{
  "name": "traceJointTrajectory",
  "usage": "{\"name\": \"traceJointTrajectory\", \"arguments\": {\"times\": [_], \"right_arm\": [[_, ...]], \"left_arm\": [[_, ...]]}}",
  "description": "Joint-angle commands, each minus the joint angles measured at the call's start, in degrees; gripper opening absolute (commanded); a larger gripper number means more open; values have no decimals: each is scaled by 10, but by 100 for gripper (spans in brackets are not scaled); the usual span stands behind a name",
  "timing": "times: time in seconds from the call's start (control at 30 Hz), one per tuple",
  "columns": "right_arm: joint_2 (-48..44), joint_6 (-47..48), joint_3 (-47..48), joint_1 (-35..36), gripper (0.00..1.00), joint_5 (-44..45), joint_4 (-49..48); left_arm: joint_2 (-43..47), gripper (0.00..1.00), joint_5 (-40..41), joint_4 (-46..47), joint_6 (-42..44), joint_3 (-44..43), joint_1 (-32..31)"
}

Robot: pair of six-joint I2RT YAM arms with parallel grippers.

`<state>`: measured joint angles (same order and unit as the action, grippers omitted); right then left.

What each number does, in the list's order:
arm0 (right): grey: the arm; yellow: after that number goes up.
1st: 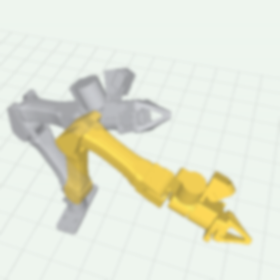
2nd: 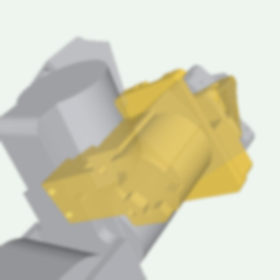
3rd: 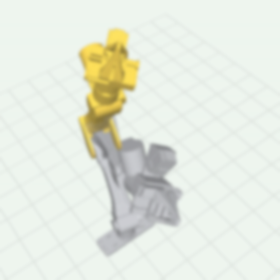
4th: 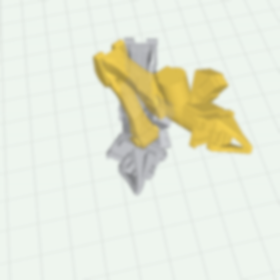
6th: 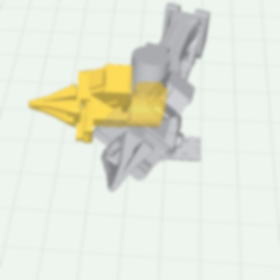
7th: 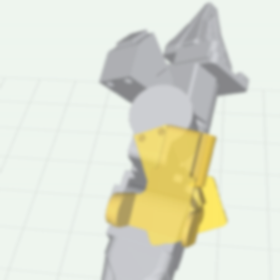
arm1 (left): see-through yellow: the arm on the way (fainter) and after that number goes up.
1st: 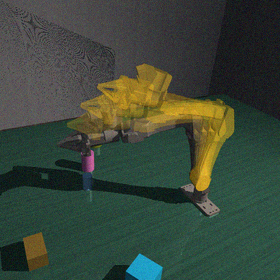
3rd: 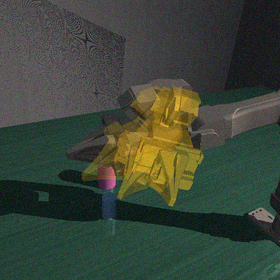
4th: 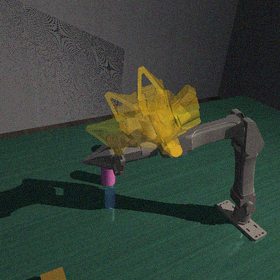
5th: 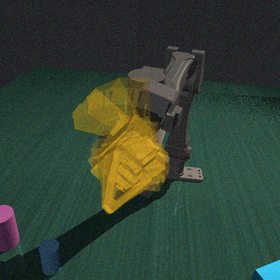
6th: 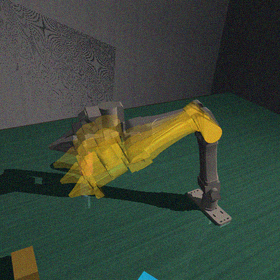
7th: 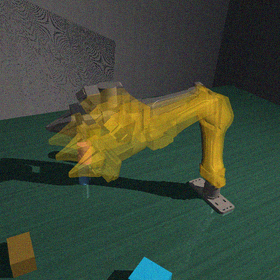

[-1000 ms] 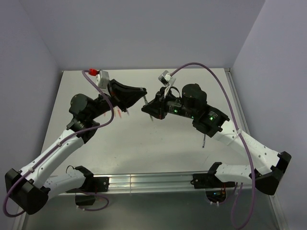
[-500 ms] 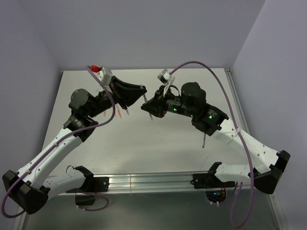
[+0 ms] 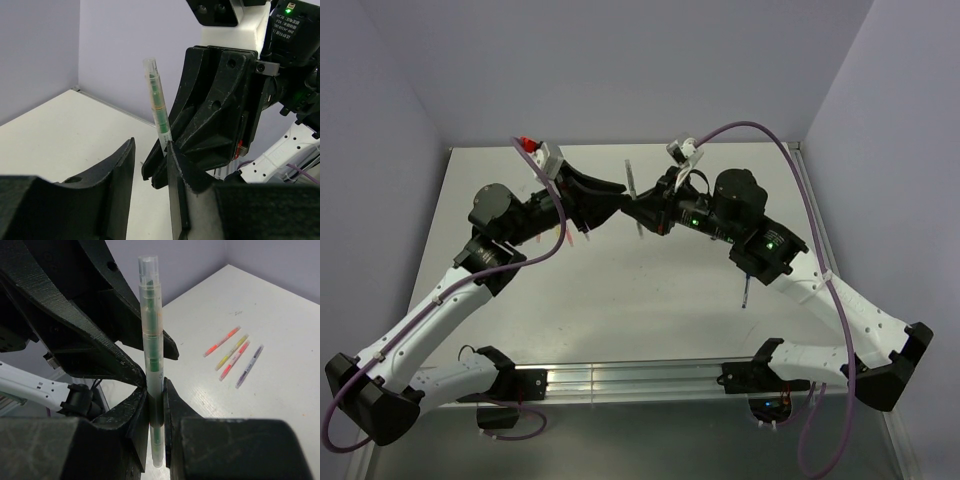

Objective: Insert the pens into the pen caps
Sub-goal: Press the pen cap onto the pen.

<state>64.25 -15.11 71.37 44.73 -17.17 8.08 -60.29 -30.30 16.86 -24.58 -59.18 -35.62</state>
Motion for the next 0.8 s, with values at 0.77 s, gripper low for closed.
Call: {"name": "traceJointTrajectory", "arguments": {"times": [0.77], "right_arm": [[-47, 18, -31, -2, 0, -84, -110]], "left_arm": [[58, 52, -43, 32, -54, 3, 73]]}}
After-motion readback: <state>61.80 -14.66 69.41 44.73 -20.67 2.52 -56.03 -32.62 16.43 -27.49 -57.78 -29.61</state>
